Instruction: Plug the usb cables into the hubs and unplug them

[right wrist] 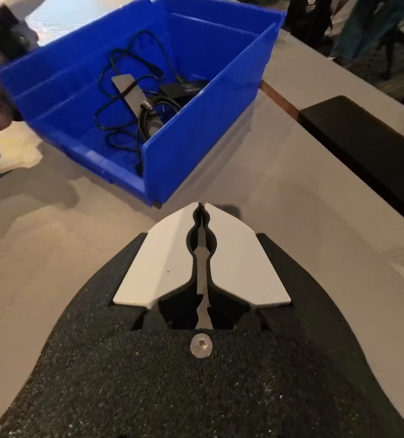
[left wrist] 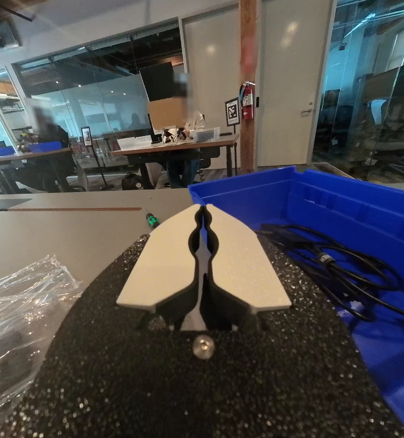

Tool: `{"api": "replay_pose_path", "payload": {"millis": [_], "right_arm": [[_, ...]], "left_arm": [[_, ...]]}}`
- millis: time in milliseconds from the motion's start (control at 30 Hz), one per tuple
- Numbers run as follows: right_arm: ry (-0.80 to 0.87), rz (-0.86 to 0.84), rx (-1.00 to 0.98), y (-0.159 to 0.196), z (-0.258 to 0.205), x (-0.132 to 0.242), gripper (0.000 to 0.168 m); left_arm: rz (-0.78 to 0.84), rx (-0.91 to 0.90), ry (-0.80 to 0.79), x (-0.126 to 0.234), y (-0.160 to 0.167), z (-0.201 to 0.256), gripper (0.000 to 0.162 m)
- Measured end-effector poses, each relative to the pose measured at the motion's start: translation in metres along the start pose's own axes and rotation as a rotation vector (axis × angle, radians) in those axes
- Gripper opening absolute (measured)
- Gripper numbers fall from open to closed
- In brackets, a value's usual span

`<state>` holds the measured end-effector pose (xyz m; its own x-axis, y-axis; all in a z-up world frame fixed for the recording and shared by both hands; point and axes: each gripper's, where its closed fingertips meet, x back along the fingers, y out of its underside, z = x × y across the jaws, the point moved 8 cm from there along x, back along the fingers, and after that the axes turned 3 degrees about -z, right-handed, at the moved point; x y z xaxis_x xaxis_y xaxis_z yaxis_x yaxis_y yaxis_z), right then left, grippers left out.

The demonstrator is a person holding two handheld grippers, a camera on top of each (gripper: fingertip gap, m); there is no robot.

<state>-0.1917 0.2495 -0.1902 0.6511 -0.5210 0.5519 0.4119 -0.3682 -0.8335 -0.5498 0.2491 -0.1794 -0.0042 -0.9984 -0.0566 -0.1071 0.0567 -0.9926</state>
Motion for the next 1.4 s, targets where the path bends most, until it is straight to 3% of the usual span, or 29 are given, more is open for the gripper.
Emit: {"api": "replay_pose_path", "payload": {"millis": [167, 500, 1400], "right_arm": [[0.064, 0.031, 0.118, -0.006, -0.005, -0.037, 0.0], [0.195, 0.09, 0.394, -0.004, -0.036, -0.059, 0.0], [0.072, 0.249, 0.529, 0.002, -0.075, -0.073, 0.0]], "left_arm": [[-0.029, 0.035, -0.01, -0.001, -0.001, -0.006, 0.0], [-0.107, 0.011, -0.029, -0.006, 0.006, -0.008, 0.0], [-0.153, 0.046, -0.169, 0.003, 0.012, -0.047, 0.0]]}}
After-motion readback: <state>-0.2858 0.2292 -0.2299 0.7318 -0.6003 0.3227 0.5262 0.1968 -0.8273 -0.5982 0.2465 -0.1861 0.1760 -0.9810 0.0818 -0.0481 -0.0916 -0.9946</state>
